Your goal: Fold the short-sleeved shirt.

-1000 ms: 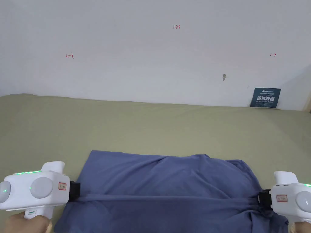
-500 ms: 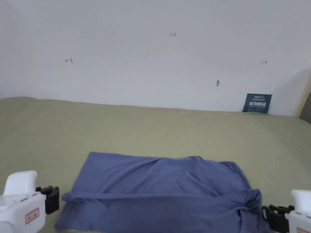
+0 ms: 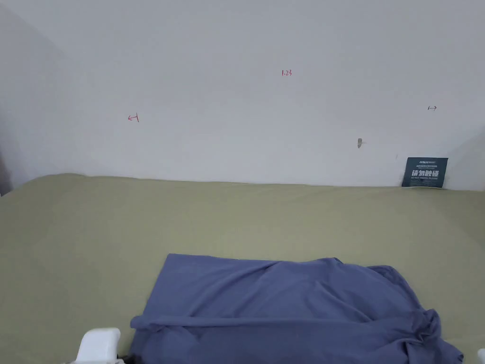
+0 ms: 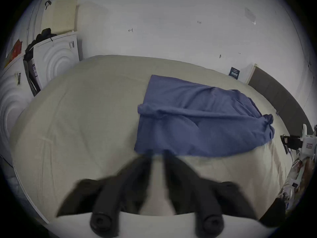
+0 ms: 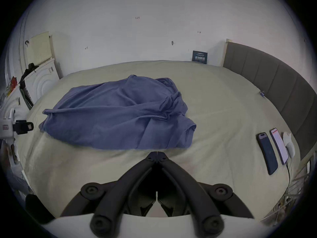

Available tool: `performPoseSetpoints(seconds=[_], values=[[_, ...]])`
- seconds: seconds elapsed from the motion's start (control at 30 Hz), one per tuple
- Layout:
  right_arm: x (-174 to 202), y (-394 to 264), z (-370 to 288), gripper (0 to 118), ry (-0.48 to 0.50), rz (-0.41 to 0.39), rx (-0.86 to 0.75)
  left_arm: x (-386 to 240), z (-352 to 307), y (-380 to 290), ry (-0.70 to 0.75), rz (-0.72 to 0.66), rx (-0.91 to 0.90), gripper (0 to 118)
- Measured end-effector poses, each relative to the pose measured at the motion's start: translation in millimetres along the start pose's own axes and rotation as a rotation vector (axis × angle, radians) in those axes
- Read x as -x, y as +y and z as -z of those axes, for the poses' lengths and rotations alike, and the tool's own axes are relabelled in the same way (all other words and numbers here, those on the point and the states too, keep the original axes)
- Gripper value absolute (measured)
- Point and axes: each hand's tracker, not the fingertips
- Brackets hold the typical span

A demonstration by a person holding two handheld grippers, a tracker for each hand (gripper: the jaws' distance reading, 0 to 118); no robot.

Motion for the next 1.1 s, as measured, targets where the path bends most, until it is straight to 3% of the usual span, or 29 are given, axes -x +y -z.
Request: performPoseSetpoints(seconds=[0.03, 0.07, 0.27, 0.33, 0.37, 0.4, 0.43, 0.47, 0.5, 0.7, 0.73, 0.8, 0.83, 1.1], values=[[-3.2, 3.7, 2.8, 0, 0.002, 0.009, 0.001, 1.6, 12.7, 10.1, 0.009, -0.009, 0.023, 90], [-6.0, 5.7, 5.4, 0, 0.005, 0.028, 0.0, 4.3, 21.5, 14.2, 0.024, -0.018, 0.053, 94], [-30.4, 17.6, 21.4, 0, 0.002, 0.121, -0.003, 14.6, 78.9, 30.6, 0.045, -0.069, 0.175, 92], [-41.1, 23.5, 30.9, 4, 0.001, 0.139, 0.003, 14.7, 80.0, 25.8, 0.042, -0.075, 0.165, 84], [-45.4, 27.1, 37.4, 17, 0.0, 0.148, 0.021, 14.2, 77.5, 26.2, 0.048, -0.075, 0.15, 80], [-49.2, 30.1, 44.0, 41, 0.009, 0.162, 0.048, 13.9, 75.4, 27.7, 0.056, -0.073, 0.128, 65], [-54.0, 32.6, 52.1, 83, 0.02, 0.177, 0.074, 15.7, 73.0, 29.6, 0.05, -0.078, 0.111, 23], [-57.5, 33.8, 60.6, 109, 0.033, 0.193, 0.095, 16.9, 68.9, 25.4, -0.024, -0.115, 0.09, 5], [-59.7, 34.8, 67.3, 118, 0.054, 0.2, 0.112, 16.3, 66.5, 23.5, -0.06, -0.143, 0.063, 5], [-52.0, 42.4, 105.2, 111, 0.024, 0.145, 0.205, 14.6, 69.0, 24.5, -0.009, -0.061, 0.104, 5], [-49.3, 41.7, 109.7, 92, -0.01, 0.124, 0.239, 14.9, 62.9, 23.3, -0.012, -0.074, 0.108, 5], [-46.4, 39.8, 109.8, 30, -0.003, 0.067, 0.272, 15.9, 64.9, 23.3, -0.02, -0.106, 0.119, 5], [-41.7, 37.1, 106.3, 14, 0.008, 0.052, 0.266, 16.3, 66.1, 24.0, -0.027, -0.116, 0.122, 5], [-42.2, 52.2, 55.2, 11, 0.064, 0.036, 0.168, 24.3, 26.5, 34.0, -0.091, -0.125, 0.1, 5]])
